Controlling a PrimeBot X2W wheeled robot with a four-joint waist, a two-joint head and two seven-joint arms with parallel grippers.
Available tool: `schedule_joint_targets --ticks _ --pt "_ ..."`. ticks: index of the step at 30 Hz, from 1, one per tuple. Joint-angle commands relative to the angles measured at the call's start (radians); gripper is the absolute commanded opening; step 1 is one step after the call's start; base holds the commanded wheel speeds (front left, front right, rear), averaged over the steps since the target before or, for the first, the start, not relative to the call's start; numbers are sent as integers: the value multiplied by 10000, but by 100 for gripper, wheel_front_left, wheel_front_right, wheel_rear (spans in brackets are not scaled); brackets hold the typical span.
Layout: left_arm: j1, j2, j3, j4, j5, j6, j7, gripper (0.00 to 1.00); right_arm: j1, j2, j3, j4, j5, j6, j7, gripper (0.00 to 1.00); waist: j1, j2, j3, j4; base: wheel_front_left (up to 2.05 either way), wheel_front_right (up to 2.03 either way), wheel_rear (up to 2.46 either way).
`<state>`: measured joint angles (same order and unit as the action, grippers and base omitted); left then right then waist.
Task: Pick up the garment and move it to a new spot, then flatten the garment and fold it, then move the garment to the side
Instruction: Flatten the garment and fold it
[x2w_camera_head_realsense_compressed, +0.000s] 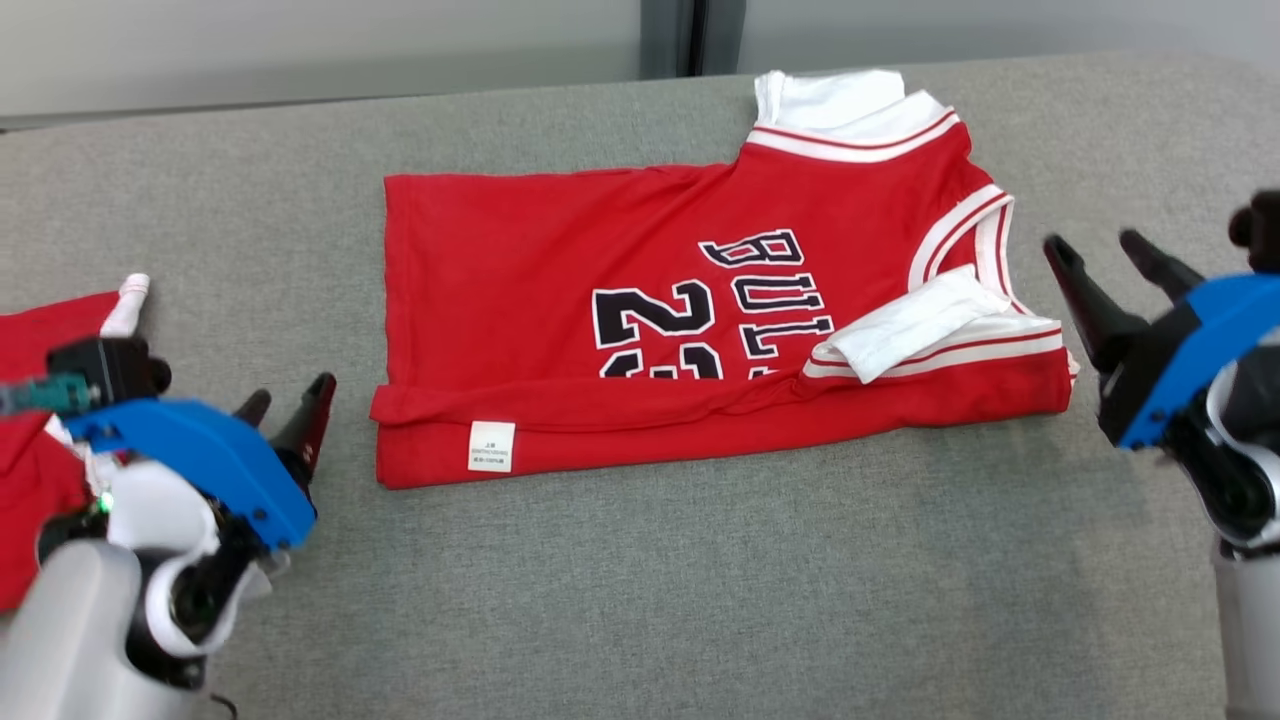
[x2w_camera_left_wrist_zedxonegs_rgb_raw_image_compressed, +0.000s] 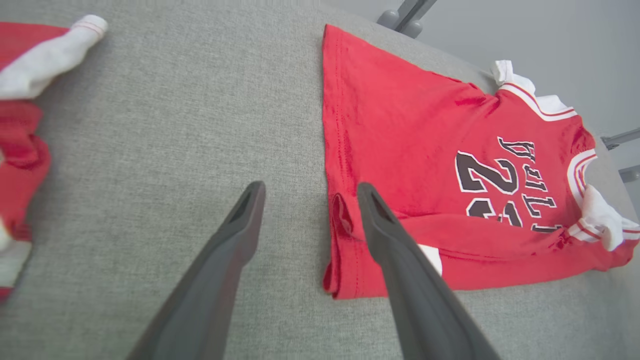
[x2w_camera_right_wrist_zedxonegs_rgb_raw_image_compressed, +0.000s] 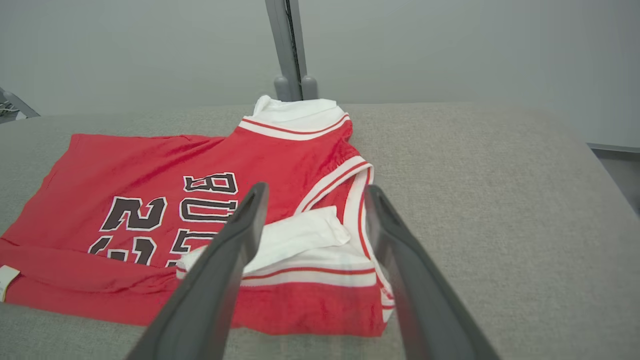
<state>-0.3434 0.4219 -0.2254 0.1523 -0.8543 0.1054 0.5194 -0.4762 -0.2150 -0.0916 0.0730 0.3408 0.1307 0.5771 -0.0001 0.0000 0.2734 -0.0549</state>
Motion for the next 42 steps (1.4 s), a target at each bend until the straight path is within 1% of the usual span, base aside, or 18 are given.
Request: schedule_joint_targets --ticks 1,5,8,11,12,14,17,25,33,39,42 --pt "192 -61 16 -65 54 17 -159 100 190 -66 -84 -68 -66 1 -18 100 1 0 -51 -7 0 0 0" --pt "1162 -283 -12 -396 543 210 -1301 100 1030 79 -578 -328 -192 1 -135 100 1 0 -245 82 0 0 0" --pt "1703 -603 -222 -407 912 375 -2048 100 1588 292 -979 -415 -328 1 -307 100 1 0 -335 141 0 0 0" --pt "1928 -918 -412 -205 1316 613 -2726 100 2069 683 -1353 -347 -579 1 -507 100 1 0 -396 212 0 0 0" --pt "1950 -1104 -497 -86 1339 644 -2852 100 2136 803 -1467 -291 -658 1 -561 100 1 0 -399 230 0 0 0" --pt "1845 -1286 -665 177 1503 673 -3047 100 2181 962 -1615 -100 -803 1 -717 100 1 0 -394 240 0 0 0" --pt "1550 -1417 -874 594 1720 667 -3217 100 1912 1150 -1667 333 -1030 1 -1030 100 1 0 -338 200 0 0 0" --pt "713 -1591 -1318 1489 2206 662 -3314 100 882 1383 -1990 2137 -1555 1 -1771 100 1 0 31 178 0 0 0" --pt "204 -1862 -1614 2278 2333 688 -3224 100 116 1546 -2340 3674 -1967 1 -1823 100 1 0 336 253 0 0 0" --pt "27 -1926 -1747 2671 2343 638 -3172 100 -284 1598 -2643 4550 -2320 1 -1668 100 1 0 537 249 0 0 0" --pt "0 -1961 -1865 2838 2307 571 -2994 100 -439 1631 -2496 4777 -2184 3 -1870 100 1 0 606 262 0 0 0"
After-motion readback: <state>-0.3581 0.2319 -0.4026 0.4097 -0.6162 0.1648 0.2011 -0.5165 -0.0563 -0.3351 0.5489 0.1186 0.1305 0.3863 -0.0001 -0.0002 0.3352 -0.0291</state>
